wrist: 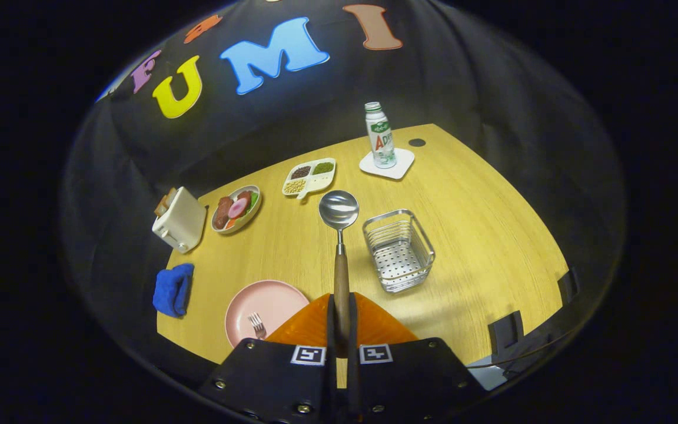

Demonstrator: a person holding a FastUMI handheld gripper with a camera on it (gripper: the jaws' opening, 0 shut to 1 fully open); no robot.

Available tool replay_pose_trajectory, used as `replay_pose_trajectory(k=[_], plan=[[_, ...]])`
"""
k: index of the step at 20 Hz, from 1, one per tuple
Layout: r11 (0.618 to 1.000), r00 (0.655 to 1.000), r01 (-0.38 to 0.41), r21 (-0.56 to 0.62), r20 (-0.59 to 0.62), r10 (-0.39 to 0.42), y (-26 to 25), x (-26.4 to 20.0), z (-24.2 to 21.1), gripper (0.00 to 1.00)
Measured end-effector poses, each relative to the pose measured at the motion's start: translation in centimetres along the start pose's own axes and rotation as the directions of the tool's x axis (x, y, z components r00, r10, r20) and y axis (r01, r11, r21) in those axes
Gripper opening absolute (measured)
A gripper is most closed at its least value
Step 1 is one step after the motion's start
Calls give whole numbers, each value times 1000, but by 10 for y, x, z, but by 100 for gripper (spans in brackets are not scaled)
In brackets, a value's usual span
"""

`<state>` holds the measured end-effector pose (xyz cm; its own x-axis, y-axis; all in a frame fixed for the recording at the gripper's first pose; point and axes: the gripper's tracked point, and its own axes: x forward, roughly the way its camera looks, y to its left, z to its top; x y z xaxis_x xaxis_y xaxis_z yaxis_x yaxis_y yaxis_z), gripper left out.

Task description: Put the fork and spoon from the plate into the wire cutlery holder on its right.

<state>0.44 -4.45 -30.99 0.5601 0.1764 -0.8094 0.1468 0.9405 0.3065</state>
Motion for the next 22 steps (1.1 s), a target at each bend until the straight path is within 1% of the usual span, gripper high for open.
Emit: replay_pose_trajectory(k=[2,7,13,16,20,22], plan=[[999,1000,29,19,7,-29,-17,0,5,7],[993,996,90,70,-19,-89,-50,4,-1,7],[994,991,106,27,-89,-104,-57,3,-24,7],[993,987,114,20,-113,-111,-56,3,-23,7],[988,981,150,-31,-119,-153,-59,4,-13,7],[989,981,144,-42,-129,-148,-56,4,-13,7]])
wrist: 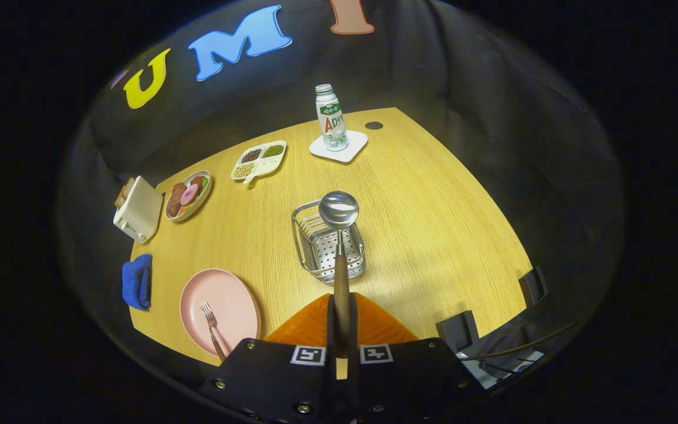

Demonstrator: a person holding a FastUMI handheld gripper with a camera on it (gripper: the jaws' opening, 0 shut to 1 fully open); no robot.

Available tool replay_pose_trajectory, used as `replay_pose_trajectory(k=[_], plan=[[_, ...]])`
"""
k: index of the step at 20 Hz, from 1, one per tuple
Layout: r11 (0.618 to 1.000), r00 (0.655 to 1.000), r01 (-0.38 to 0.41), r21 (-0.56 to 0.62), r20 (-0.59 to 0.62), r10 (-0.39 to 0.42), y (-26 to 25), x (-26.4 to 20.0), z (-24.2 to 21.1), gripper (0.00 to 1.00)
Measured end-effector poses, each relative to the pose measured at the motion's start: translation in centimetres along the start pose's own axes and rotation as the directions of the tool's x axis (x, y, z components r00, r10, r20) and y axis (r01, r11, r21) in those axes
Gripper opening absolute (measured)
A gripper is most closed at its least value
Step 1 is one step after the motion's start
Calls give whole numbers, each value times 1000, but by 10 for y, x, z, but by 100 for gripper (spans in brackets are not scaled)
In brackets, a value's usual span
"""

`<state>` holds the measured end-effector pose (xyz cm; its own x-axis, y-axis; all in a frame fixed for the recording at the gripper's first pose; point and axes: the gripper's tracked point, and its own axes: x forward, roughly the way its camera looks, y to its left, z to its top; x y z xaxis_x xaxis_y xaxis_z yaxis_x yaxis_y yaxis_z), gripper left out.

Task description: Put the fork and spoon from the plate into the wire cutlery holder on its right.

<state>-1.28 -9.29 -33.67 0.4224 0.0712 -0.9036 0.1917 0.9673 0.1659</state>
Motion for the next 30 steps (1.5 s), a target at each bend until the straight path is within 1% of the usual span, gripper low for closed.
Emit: replay_pose_trajectory(k=[3,5,8,9,10,11,12,13,15,19,22,24,27,30], plan=[[999,999,3,-39,-36,-4,2,4,-8,7],[999,999,13,-37,-48,-15,0,7,-10,7],[1000,1000,-4,-7,-29,4,3,6,1,14],[1000,1000,-2,-6,-15,2,2,3,4,14],[1000,1000,-6,-3,-1,6,4,1,10,17],[1000,1000,-1,-2,12,1,4,-1,14,33],[1000,1000,1,1,29,-1,3,-3,20,41],[1000,999,1,4,38,-2,3,-6,23,47],[1000,999,-13,9,42,13,9,-10,25,50],[998,998,-52,-20,30,53,28,-12,15,51],[994,995,-99,-48,18,100,52,-10,5,50],[987,991,-132,-87,2,133,72,-7,-5,51],[971,984,-180,-159,-38,176,105,0,-26,51],[943,968,-246,-226,-94,231,145,7,-54,50]])
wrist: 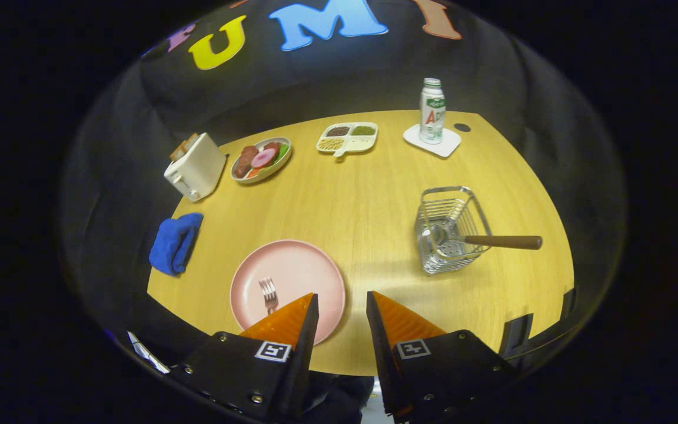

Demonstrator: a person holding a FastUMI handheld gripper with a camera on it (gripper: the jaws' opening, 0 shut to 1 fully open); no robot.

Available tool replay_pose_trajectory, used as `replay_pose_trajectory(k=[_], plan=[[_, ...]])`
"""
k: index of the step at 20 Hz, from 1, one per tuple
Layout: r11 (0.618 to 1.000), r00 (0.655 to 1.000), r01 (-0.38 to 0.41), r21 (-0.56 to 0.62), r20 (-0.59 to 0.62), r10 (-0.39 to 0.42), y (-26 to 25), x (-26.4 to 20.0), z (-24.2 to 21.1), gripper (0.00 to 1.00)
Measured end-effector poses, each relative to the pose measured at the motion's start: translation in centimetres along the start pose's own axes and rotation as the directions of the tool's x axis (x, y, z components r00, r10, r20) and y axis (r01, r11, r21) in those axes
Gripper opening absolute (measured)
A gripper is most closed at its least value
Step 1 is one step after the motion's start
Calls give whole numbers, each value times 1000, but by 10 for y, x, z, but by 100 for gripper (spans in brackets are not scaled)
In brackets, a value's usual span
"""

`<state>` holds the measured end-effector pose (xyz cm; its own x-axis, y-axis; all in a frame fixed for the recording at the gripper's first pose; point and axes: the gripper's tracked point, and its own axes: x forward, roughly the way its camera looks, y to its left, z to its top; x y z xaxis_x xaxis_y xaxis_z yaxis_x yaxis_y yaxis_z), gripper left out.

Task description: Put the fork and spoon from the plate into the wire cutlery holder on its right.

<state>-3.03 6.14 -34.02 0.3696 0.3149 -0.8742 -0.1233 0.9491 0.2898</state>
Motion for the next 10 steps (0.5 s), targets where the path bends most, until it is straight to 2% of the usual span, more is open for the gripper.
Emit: replay_pose_trajectory(k=[4,10], plan=[[993,994,-77,-84,-88,69,48,23,-34,50],[981,979,-112,-161,-187,81,72,47,-72,51]])
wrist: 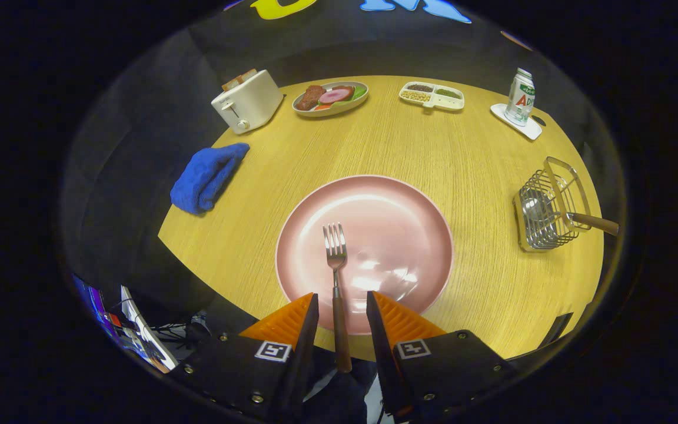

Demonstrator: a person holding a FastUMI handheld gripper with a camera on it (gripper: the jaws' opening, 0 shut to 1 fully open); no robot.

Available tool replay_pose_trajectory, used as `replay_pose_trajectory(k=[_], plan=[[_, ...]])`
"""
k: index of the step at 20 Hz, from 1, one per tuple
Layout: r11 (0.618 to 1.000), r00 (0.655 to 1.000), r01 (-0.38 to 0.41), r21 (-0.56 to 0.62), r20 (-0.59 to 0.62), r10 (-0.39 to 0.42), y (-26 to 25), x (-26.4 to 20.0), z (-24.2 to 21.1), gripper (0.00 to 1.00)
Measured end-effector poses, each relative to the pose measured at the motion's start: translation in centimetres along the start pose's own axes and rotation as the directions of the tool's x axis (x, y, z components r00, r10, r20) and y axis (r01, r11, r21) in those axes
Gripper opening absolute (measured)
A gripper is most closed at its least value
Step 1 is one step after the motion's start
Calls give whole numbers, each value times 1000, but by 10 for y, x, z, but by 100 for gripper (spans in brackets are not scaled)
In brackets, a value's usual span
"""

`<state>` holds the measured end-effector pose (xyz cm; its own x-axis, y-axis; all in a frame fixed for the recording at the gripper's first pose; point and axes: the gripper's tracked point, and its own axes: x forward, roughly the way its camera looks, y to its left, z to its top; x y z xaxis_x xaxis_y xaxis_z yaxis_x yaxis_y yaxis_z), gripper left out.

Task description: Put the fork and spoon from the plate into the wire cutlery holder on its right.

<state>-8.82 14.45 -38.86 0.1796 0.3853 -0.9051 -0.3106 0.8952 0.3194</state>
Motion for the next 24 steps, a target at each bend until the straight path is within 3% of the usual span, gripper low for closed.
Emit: replay_pose_trajectory(k=[14,16,20,21,24], plan=[[998,991,17,-52,-135,-24,-1,37,-22,47],[1000,987,-5,-14,-159,3,4,44,-27,9],[999,992,-14,-34,-126,10,1,38,-21,10],[999,991,-38,-9,-126,36,4,40,-22,3],[997,993,-66,48,-99,70,4,37,-17,3]])
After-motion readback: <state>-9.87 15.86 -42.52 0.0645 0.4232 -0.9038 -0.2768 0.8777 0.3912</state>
